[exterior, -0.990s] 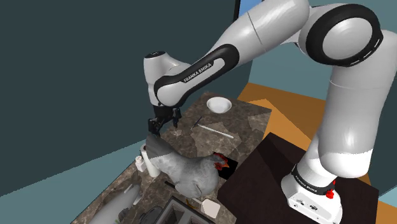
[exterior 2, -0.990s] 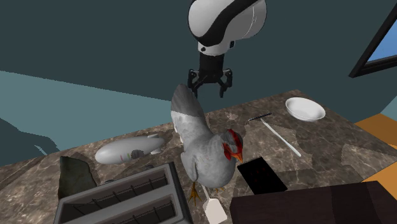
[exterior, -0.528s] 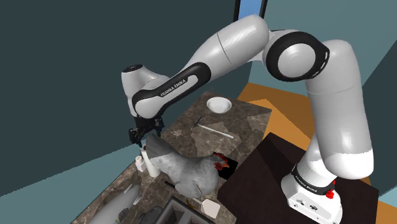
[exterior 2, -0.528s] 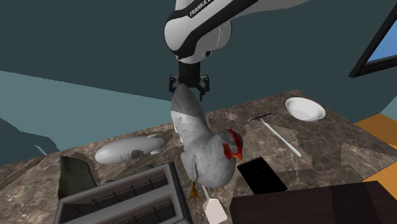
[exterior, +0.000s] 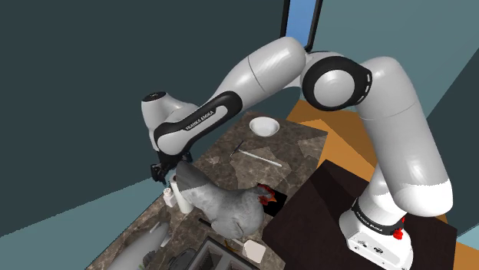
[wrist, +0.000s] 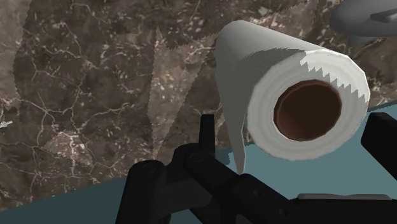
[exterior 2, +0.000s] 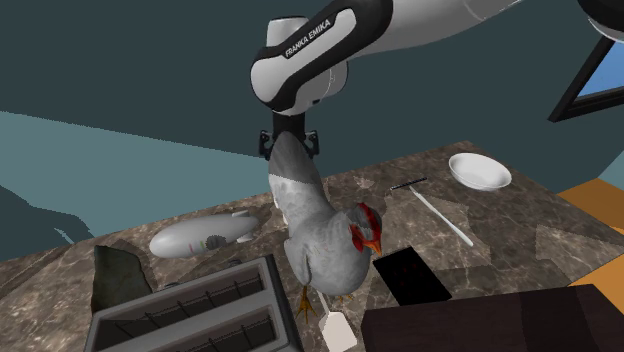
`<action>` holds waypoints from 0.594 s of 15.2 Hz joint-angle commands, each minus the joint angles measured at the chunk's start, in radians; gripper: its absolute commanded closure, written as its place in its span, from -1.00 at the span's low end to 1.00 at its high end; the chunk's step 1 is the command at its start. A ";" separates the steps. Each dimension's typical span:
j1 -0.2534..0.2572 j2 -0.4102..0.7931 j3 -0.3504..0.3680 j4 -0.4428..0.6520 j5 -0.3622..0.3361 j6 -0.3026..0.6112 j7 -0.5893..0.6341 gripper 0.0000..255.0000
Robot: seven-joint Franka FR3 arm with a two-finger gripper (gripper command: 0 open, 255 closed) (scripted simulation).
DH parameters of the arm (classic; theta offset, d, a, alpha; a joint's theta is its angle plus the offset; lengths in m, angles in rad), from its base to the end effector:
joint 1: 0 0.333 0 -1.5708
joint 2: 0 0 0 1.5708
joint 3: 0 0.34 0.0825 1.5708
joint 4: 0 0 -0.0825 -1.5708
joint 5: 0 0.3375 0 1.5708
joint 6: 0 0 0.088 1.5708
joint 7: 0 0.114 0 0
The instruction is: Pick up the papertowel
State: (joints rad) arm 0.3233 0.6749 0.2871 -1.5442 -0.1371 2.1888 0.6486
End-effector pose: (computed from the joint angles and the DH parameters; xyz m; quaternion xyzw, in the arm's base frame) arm 0.5812 0.3551 0.3058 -0.9994 0.0091 0.0199 0.0266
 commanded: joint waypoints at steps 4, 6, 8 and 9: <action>0.003 0.018 -0.004 -0.004 -0.005 0.023 0.002 1.00; 0.003 0.018 -0.004 -0.003 -0.005 0.022 0.002 1.00; 0.003 0.018 -0.003 -0.004 -0.004 0.022 0.002 1.00; 0.003 0.017 -0.003 -0.004 -0.004 0.022 0.002 1.00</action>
State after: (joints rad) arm 0.3254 0.6915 0.2831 -1.5485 -0.1421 2.2106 0.6506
